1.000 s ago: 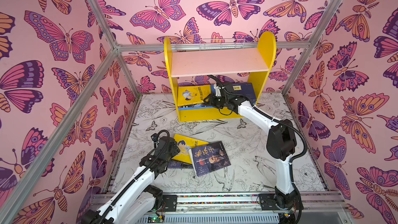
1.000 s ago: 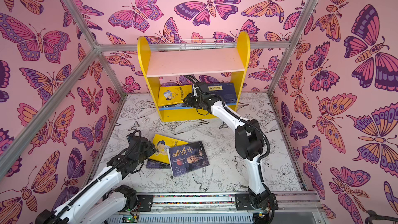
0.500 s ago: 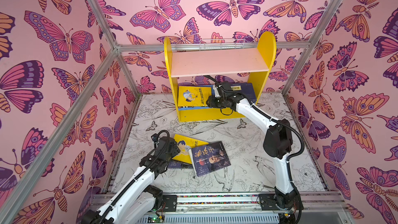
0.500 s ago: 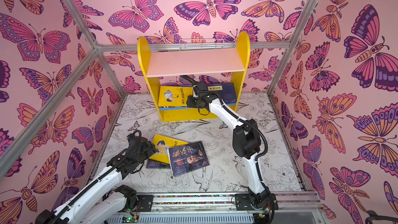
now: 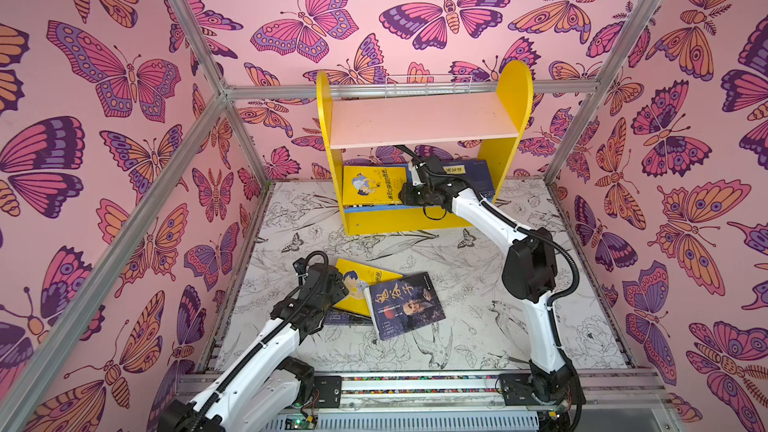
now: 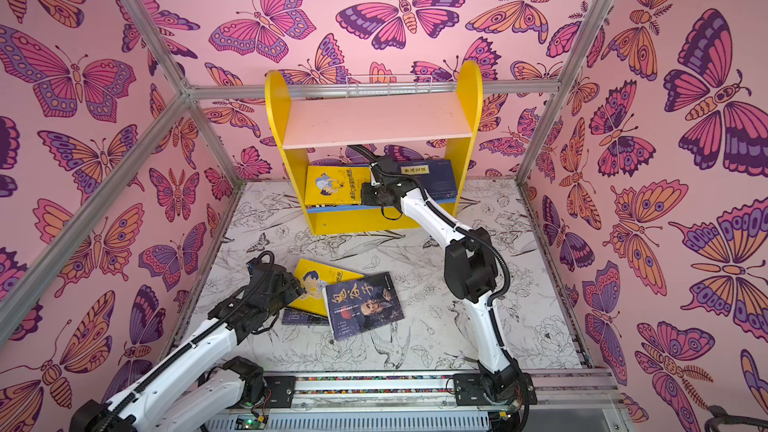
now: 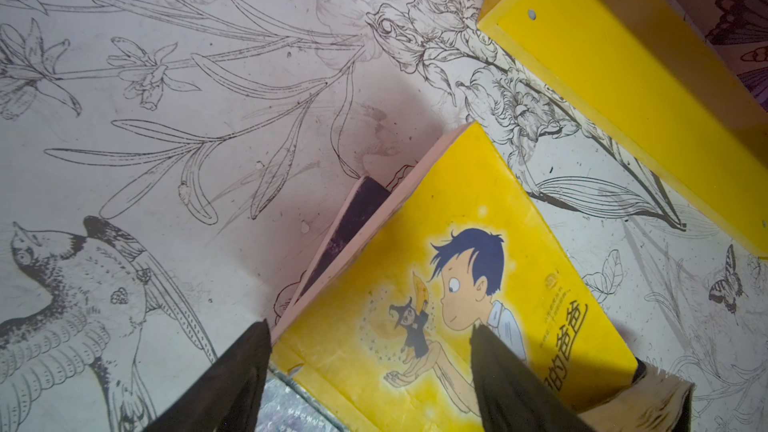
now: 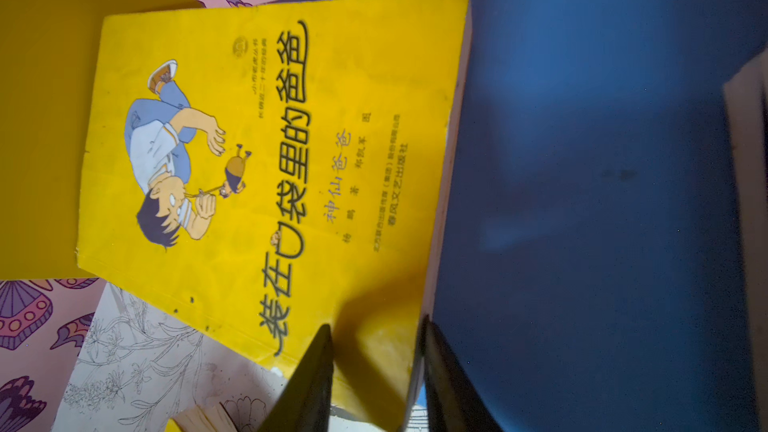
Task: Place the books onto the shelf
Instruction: 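Move both grippers to the dark novel with gold characters on the table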
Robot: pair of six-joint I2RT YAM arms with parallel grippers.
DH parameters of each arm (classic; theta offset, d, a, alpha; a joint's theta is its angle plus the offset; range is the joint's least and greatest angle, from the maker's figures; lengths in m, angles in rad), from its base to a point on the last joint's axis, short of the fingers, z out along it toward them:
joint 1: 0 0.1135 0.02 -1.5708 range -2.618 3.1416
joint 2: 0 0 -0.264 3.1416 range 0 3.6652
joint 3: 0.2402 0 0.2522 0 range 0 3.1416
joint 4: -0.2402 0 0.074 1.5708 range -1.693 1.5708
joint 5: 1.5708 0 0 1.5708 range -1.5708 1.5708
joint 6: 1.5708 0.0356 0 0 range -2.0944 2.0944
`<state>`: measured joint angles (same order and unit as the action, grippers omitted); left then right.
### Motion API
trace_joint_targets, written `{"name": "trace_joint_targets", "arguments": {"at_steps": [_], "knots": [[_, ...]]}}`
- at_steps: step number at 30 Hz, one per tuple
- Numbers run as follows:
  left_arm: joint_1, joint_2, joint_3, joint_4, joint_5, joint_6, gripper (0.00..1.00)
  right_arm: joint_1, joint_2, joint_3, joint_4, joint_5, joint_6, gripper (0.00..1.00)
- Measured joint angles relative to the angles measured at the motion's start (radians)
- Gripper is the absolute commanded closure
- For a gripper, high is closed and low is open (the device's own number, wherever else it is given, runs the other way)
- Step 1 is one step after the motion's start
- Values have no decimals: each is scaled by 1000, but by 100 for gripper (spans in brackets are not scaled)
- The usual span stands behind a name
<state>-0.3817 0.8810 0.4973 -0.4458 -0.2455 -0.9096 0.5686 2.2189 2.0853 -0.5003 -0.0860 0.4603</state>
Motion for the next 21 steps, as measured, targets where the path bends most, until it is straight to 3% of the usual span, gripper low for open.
{"name": "trace_joint_targets", "arguments": {"at_steps": [6, 9, 16, 21], "knots": [[2, 14, 2, 4, 36, 26, 18, 3, -3, -35, 63, 11, -26, 55], [2, 22, 8, 4, 72, 51, 16, 8, -51, -142, 158, 21, -36, 48], [-10, -7, 18, 4, 196, 97, 12, 26, -381, -570, 299, 19, -71, 37], [-47, -79, 15, -8, 296, 120, 10, 28, -620, -815, 314, -62, -114, 37]]}}
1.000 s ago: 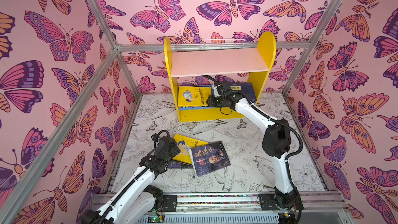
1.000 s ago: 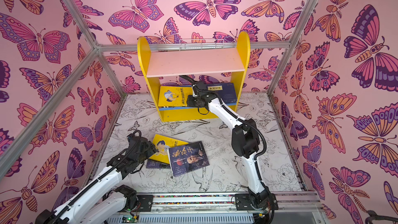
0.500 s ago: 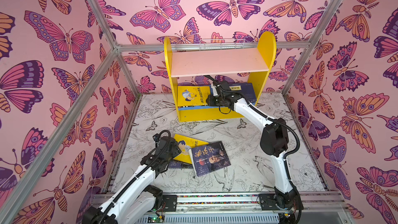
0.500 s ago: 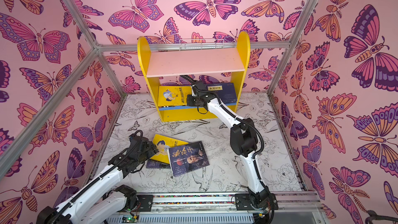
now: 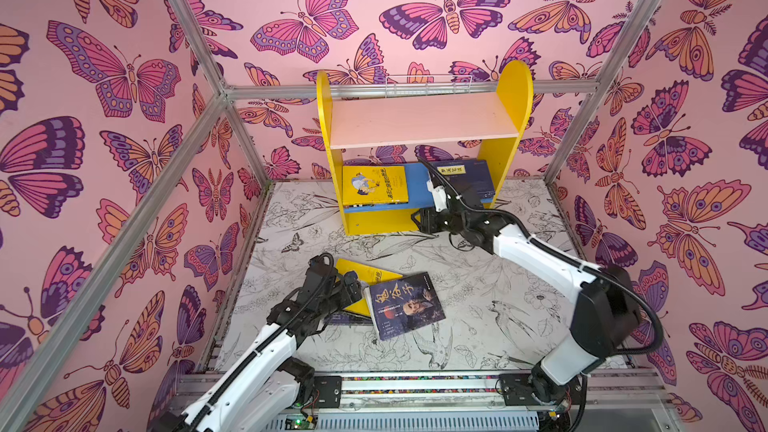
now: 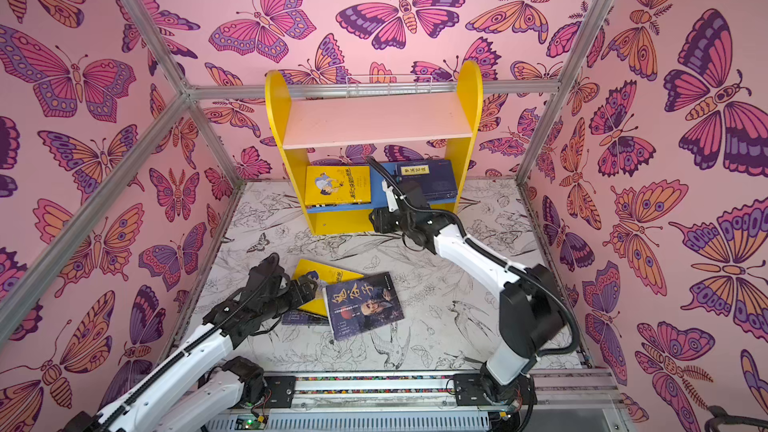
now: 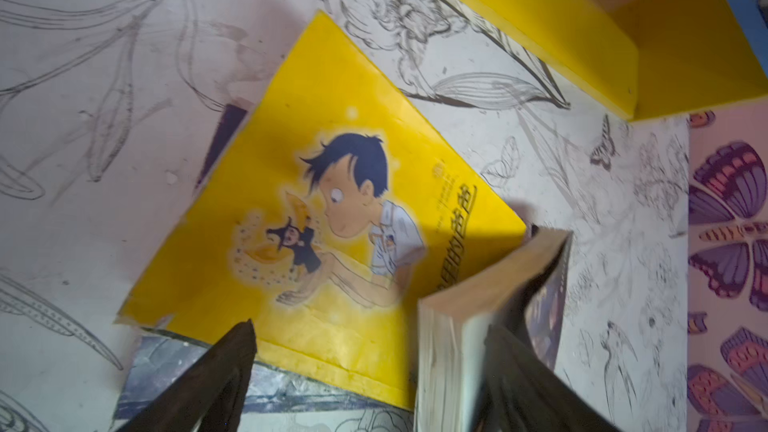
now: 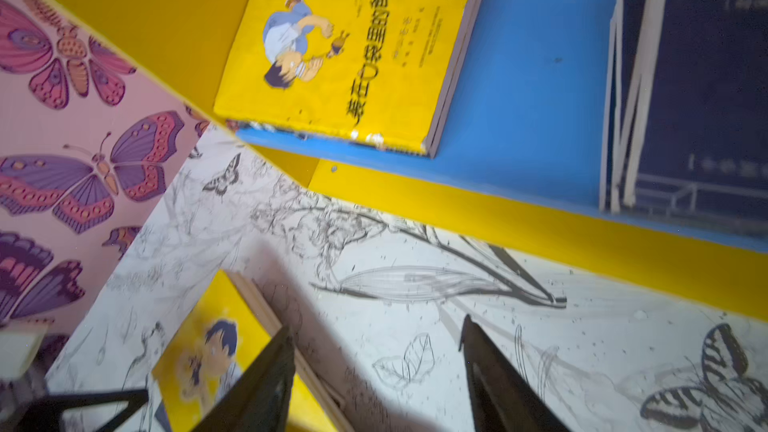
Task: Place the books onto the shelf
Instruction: 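Move both grippers to the dark novel with gold characters on the table, then lift the dark novel edge with the left gripper while the right gripper grasps it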
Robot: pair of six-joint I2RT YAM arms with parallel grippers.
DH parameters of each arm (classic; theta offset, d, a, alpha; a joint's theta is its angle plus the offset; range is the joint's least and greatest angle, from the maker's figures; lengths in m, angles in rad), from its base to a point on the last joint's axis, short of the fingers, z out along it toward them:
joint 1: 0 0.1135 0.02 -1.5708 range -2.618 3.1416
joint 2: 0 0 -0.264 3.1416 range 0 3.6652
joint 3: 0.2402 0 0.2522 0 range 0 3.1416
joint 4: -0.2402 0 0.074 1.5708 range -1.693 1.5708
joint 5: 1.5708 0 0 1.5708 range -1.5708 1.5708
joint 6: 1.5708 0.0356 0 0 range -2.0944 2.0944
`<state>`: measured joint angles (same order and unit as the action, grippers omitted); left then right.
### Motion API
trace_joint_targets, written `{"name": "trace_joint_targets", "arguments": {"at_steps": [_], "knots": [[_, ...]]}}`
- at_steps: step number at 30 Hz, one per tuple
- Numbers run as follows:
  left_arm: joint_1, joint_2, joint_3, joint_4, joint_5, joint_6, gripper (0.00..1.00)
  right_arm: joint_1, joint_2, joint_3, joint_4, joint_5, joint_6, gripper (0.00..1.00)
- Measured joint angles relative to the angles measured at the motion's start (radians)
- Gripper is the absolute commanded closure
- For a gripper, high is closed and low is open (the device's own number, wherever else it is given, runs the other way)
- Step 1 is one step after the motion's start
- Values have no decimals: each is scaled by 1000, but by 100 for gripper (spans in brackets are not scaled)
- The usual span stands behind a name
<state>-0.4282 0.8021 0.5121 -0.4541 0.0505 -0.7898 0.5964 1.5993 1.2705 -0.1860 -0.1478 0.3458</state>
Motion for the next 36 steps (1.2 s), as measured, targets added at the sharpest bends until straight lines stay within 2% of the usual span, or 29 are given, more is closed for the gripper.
{"name": "trace_joint_targets", "arguments": {"at_steps": [3, 8, 12, 16, 23, 31, 33, 36], "knots": [[-17, -29, 0, -19, 74, 31, 8, 1, -68, -171, -6, -72, -18, 39], [-44, 2, 0, -43, 194, 72, 6, 8, -74, -390, -100, -129, -41, 39], [-78, 121, 1, -48, 240, 93, 6, 16, -57, -389, -182, -133, -103, 40], [-105, 236, 12, -47, 264, 113, 9, 16, 30, -344, -196, -166, -153, 44], [-114, 322, 32, -18, 317, 149, 21, 16, 130, -325, -177, -286, -167, 47], [-116, 372, 50, -9, 388, 171, 46, 42, 191, -269, -151, -348, -167, 47], [-116, 369, 50, 2, 400, 178, 58, 48, 196, -266, -143, -351, -167, 47], [-115, 360, 55, 25, 415, 185, 83, 49, 196, -266, -138, -351, -167, 47]]}}
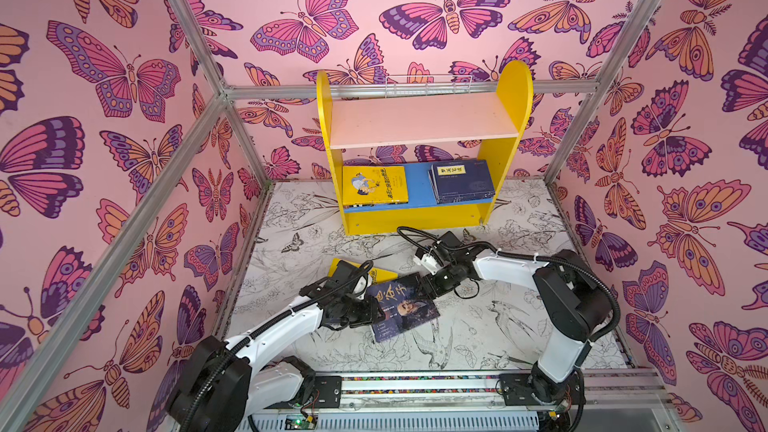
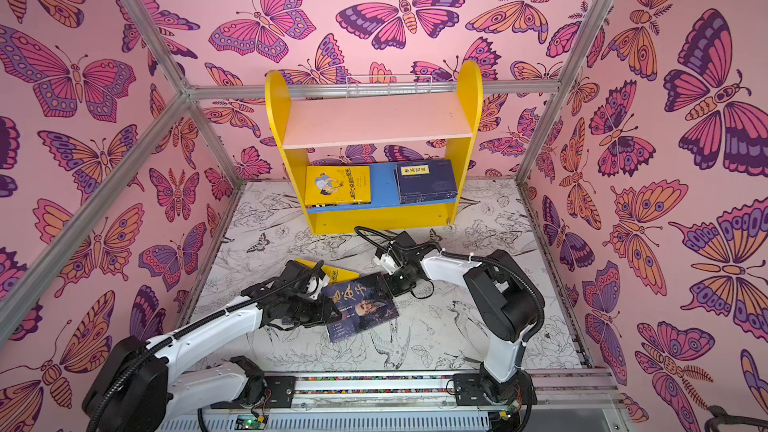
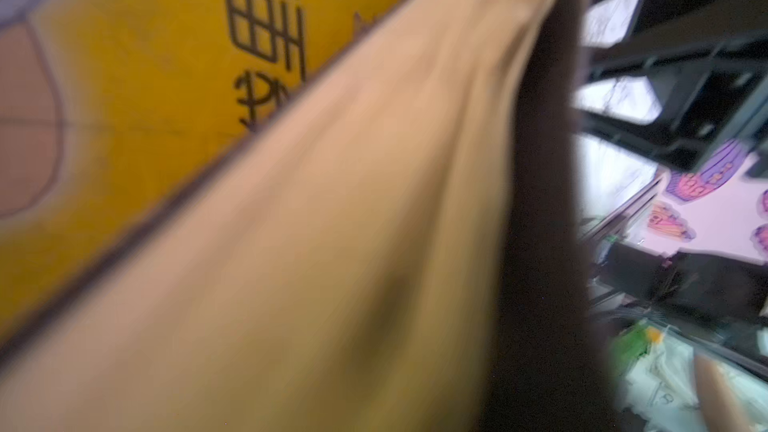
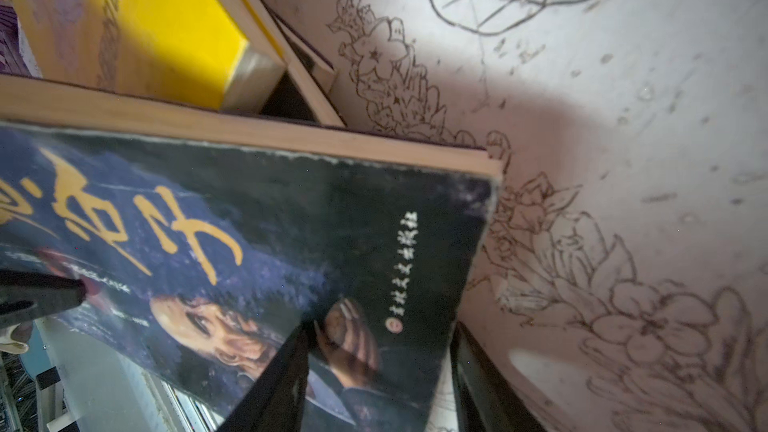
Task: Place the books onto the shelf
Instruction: 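Lift the dark novel edge with the left gripper while the right gripper grasps it, then carry the dark novel upright toward the blue shelf with the right gripper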
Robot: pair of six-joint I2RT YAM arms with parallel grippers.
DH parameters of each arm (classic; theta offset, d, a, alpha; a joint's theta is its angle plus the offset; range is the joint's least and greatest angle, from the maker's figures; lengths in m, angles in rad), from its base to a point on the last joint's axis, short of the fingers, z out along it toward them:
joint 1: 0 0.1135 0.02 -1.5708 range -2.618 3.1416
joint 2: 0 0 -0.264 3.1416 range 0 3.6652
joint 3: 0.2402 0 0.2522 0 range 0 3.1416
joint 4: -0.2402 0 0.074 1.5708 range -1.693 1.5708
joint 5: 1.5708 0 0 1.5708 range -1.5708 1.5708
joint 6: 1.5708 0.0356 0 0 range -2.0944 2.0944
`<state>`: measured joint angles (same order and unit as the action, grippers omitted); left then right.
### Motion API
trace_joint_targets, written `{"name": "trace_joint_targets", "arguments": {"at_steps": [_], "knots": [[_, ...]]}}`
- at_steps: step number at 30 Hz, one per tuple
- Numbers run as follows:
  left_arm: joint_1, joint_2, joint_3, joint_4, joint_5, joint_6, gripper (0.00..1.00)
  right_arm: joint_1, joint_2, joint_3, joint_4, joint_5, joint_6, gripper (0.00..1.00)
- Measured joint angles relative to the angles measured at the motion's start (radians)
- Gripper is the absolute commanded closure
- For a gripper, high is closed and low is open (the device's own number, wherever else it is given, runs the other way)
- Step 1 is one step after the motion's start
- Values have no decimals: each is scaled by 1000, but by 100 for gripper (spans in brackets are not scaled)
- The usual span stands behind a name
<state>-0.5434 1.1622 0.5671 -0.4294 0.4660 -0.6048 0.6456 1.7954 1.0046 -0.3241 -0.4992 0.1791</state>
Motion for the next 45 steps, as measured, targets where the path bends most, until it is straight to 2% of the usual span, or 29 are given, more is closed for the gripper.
{"name": "trace_joint_targets", "arguments": {"at_steps": [2, 3, 7, 10, 15, 21, 29, 35, 39, 45], "knots": [[-2, -10, 10, 16, 23, 6, 98, 0, 0, 0, 4, 4, 1, 47], [-4, -16, 13, 18, 29, 6, 100, -1, 0, 0, 10, 8, 2, 47], [-5, -50, 14, 16, 30, 0, 100, -3, -13, -2, 19, 8, 6, 43], [-5, -134, 20, 17, -14, -8, 100, -23, -70, -22, 27, -2, 24, 36], [23, -308, 44, 58, -89, -32, 100, -129, -232, -45, 64, -50, 87, 30], [73, -384, 42, 231, -86, -109, 100, -224, -336, -40, 182, -164, 195, 30], [80, -379, 27, 391, -38, -173, 100, -232, -333, -33, 296, -286, 308, 41], [82, -361, 23, 423, 19, -188, 100, -243, -333, -42, 477, -361, 419, 42], [80, -359, 9, 428, 40, -193, 100, -290, -339, -59, 589, -397, 495, 43], [80, -362, 4, 429, 66, -193, 100, -328, -346, -80, 650, -436, 547, 44]]}}
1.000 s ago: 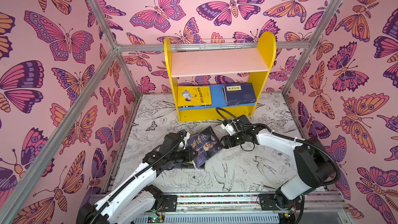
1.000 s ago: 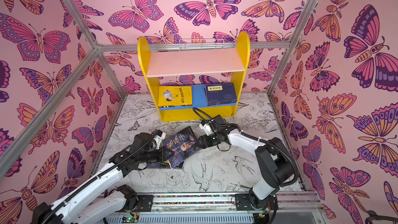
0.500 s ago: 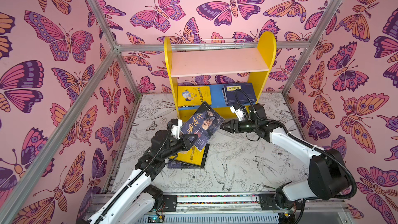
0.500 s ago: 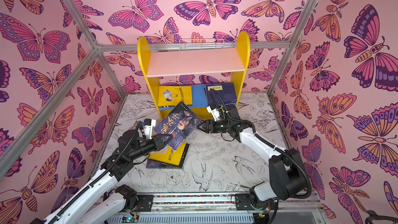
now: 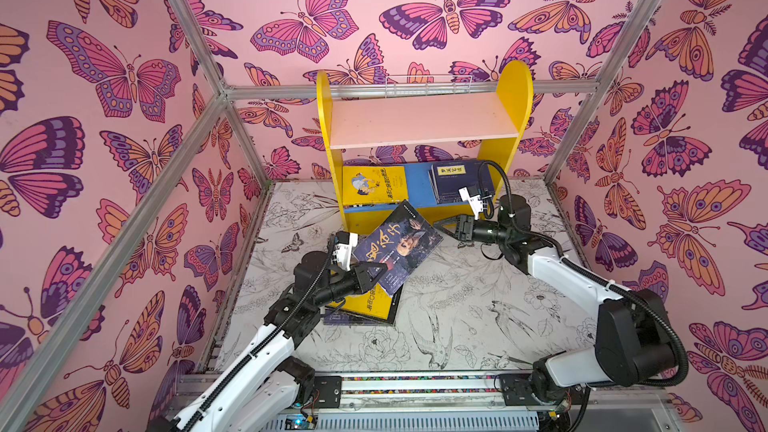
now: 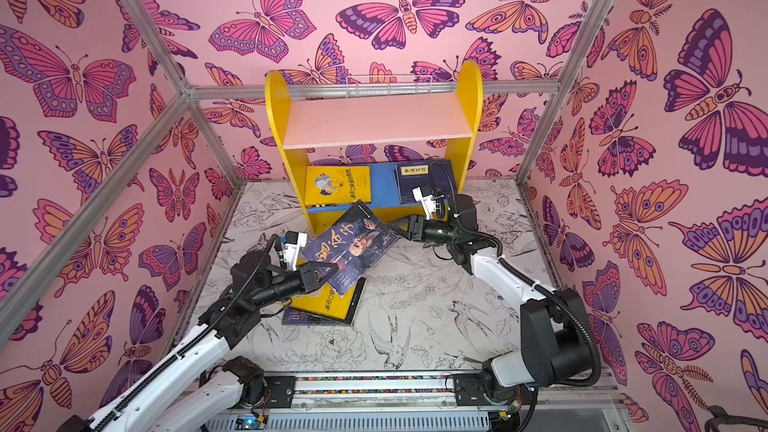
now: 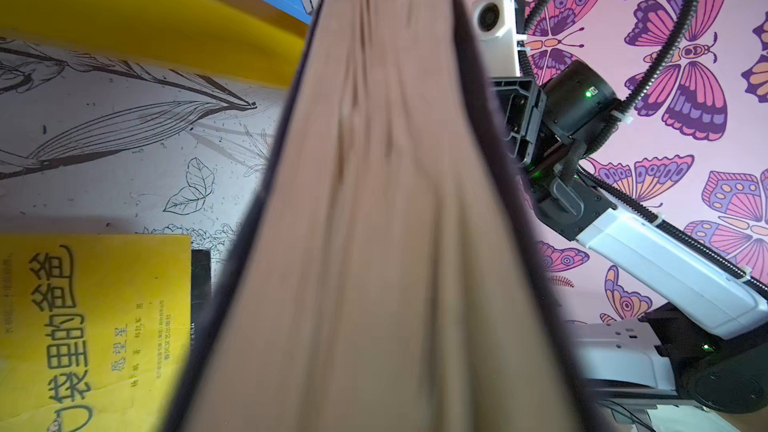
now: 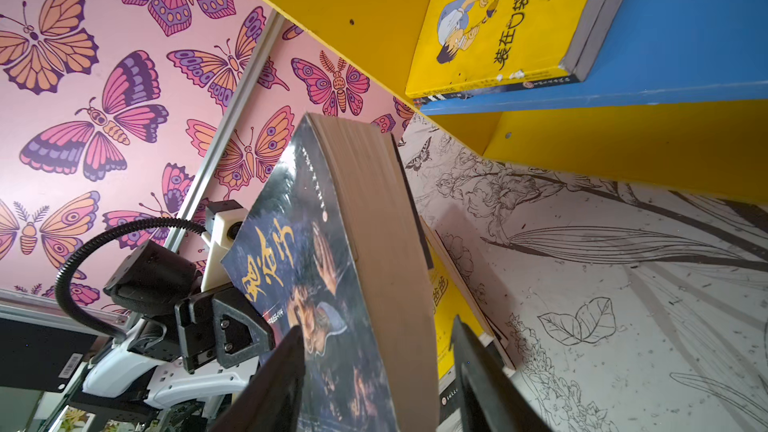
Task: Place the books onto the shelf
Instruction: 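Carry the dark novel upright toward the blue shelf with the right gripper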
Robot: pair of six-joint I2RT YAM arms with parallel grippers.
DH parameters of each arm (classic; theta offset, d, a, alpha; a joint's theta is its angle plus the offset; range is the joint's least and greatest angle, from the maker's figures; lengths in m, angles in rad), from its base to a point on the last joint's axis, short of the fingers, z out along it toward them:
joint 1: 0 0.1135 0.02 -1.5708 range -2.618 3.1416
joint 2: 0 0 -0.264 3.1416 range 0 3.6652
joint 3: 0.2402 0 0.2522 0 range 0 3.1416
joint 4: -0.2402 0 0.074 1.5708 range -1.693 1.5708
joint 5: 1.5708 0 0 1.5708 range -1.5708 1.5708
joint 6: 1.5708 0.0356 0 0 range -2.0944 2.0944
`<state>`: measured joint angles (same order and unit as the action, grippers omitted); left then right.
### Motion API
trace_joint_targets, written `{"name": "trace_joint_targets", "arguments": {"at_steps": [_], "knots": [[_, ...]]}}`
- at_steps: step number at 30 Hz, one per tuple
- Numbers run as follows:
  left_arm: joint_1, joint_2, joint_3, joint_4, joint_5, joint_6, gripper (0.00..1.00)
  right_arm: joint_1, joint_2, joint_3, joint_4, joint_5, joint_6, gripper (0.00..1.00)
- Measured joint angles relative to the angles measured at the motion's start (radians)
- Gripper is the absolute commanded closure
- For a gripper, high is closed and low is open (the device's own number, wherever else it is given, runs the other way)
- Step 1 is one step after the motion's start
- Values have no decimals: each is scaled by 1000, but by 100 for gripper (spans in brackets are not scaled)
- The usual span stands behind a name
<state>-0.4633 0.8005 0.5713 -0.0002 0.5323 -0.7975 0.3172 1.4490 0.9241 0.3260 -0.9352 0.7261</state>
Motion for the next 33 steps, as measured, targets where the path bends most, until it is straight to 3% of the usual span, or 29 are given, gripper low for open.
{"name": "trace_joint_targets", "arguments": {"at_steps": [9, 16, 24, 27, 29, 33], "knots": [[0, -11, 0, 0, 44, 8, 100, 0, 0, -61, -6, -52, -1, 47], [0, 4, 0, 0, 106, 19, 100, 0, 0, -76, 16, -108, -10, 73], [5, 24, 24, -37, 99, 45, 98, -4, 0, -99, 143, -158, 60, 92], [5, 24, 35, -75, 47, 64, 81, 0, -2, -102, 172, -158, 68, 99], [-2, 28, 35, -87, -10, 71, 53, 5, -8, -104, 178, -155, 69, 100], [1, 39, 35, -82, -164, 53, 26, 25, -27, -106, 172, -150, 82, 100]]}}
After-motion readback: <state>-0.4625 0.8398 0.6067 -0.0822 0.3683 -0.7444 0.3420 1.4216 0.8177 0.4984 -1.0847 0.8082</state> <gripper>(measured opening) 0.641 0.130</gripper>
